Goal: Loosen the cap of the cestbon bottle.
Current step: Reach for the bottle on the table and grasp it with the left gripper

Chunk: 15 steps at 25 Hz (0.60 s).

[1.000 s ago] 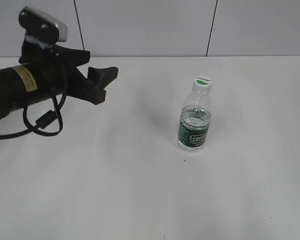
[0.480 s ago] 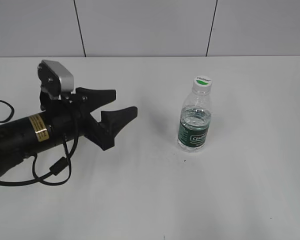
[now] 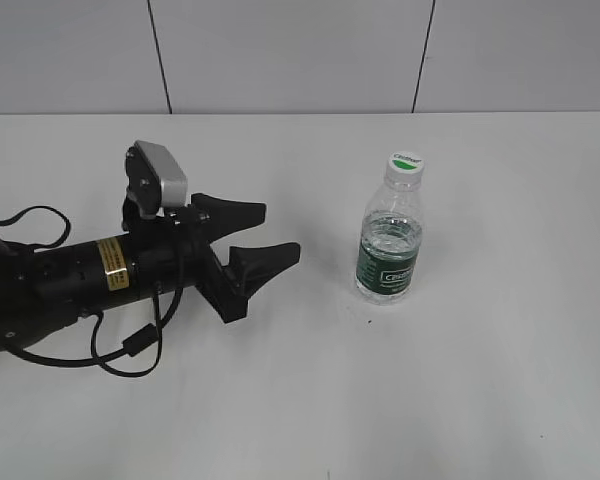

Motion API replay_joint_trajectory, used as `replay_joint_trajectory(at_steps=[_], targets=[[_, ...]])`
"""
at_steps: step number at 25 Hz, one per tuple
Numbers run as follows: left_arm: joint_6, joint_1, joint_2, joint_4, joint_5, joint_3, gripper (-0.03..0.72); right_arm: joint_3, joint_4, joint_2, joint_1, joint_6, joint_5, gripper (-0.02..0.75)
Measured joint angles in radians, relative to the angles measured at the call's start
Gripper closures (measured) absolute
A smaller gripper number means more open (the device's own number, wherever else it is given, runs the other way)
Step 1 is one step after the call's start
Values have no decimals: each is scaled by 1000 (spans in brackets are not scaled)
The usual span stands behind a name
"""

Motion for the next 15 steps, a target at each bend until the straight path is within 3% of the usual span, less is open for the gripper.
replay_joint_trajectory(at_steps=[6, 15], targets=[[0, -22, 34, 15, -3, -49, 202, 0, 0, 0, 0, 0, 0, 150], [-1, -130, 69, -44, -3, -123, 191, 0, 0, 0, 0, 0, 0, 150]])
